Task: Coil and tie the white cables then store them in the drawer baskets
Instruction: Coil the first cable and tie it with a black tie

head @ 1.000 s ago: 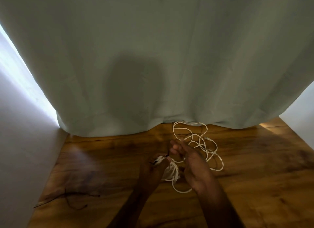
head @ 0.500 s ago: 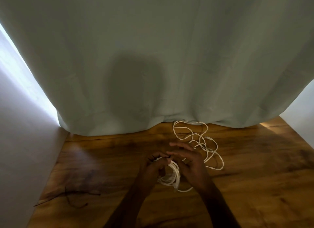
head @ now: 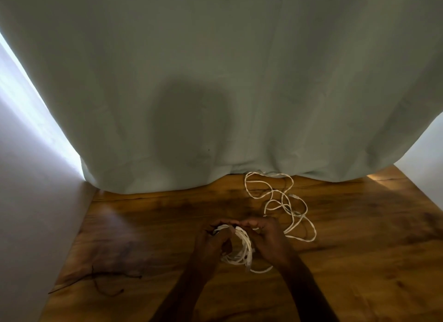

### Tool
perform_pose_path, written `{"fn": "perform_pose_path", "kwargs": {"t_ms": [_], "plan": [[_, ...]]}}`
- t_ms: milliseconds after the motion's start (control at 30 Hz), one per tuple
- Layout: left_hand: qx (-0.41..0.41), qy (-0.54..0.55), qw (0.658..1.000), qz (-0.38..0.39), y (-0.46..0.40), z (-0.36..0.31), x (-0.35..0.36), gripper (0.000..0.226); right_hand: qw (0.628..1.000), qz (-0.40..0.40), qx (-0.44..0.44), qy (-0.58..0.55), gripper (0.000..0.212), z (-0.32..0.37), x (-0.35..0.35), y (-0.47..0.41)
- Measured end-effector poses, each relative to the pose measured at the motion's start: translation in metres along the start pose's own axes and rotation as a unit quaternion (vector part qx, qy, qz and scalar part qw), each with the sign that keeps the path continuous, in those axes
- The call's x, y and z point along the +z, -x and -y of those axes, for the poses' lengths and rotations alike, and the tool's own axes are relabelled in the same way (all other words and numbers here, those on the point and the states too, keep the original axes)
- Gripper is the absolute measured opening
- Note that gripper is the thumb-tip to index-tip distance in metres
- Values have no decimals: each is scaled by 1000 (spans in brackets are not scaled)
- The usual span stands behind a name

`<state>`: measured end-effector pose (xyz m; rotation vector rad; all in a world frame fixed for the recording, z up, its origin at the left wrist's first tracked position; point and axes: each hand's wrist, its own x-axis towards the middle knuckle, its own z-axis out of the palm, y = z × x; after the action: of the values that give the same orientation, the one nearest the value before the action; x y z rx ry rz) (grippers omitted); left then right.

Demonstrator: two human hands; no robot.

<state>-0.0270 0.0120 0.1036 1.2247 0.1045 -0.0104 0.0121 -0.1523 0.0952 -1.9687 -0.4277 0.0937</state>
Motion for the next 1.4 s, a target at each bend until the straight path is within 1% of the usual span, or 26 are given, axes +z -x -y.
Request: {"fn": "perform_pose_path", "kwargs": {"t_ms": [33, 133, 167, 233, 300, 367, 400, 433, 467, 500, 567, 600, 667, 767, 833, 900, 967, 1067, 1100, 1200, 1233, 1300, 1400], "plan": [[-5, -18, 1000, -8, 0, 1, 1, 31, 1000, 6, 11, -2, 22, -2, 0, -1], [-24, -57, 997, -42, -4, 5, 1, 7, 999, 13, 33, 7, 24, -6, 0, 0], [-33, -60, 996, -55, -6, 6, 1, 14, 999, 12, 36, 14, 25, -6, 0, 0], [-38, -54, 995, -68, -10, 6, 1, 18, 999, -10, 35, 27, 30, 0, -2, 3], [-28, -49, 996, -72, -13, 2, 2, 23, 997, -74, 11, 28, 31, 13, -5, 7], [-23, -40, 996, -78, -16, 1, 2, 23, 991, -126, -27, 26, 18, 28, -5, 11], [-21, -35, 996, -84, -18, 1, 2, 23, 991, -126, -31, 30, 9, 35, -3, 13], [-22, -30, 995, -91, -19, 2, 1, 24, 993, -107, -25, 44, 6, 40, -1, 15], [-23, -23, 995, -97, -20, 4, 1, 24, 993, -86, -10, 86, 12, 42, 3, 17], [-27, -13, 994, -102, -21, 4, 2, 23, 985, -69, 13, 158, 21, 43, 6, 18], [-40, 3, 994, -103, -22, 4, 3, 21, 954, -30, 85, 287, 32, 46, 13, 19], [-43, 7, 994, -99, -21, 3, 4, 21, 938, -11, 120, 324, 33, 49, 16, 19], [-40, 9, 995, -89, -21, 2, 5, 20, 921, -2, 158, 355, 33, 53, 22, 18], [-34, 18, 997, -74, -20, -1, 7, 20, 911, -4, 163, 378, 30, 53, 29, 15], [-8, 12, 998, -55, -19, -2, 6, 19, 934, -24, 138, 328, 25, 43, 32, 13], [14, 4, 999, -44, -20, -4, 4, 23, 965, -64, 98, 234, 26, 33, 35, 11], [29, -2, 999, -36, -21, -6, 3, 31, 979, -106, 82, 151, 35, 25, 40, 8], [48, -6, 999, -23, -22, -8, 4, 36, 980, -156, 67, 105, 60, 26, 42, 7], [54, -7, 998, -20, -23, -8, 5, 35, 979, -165, 60, 101, 64, 27, 41, 8], [72, -13, 997, -24, -22, -10, 8, 34, 975, -187, 22, 115, 43, 29, 39, 9], [80, -16, 996, -24, -21, -11, 10, 36, 975, -187, 20, 115, 39, 29, 37, 10], [107, -16, 994, -13, -21, -13, 11, 36, 981, -168, 24, 99, 36, 30, 33, 8], [145, -4, 989, -6, -20, -14, 11, 30, 990, -125, 54, 25, 29, 37, 28, 5]]}}
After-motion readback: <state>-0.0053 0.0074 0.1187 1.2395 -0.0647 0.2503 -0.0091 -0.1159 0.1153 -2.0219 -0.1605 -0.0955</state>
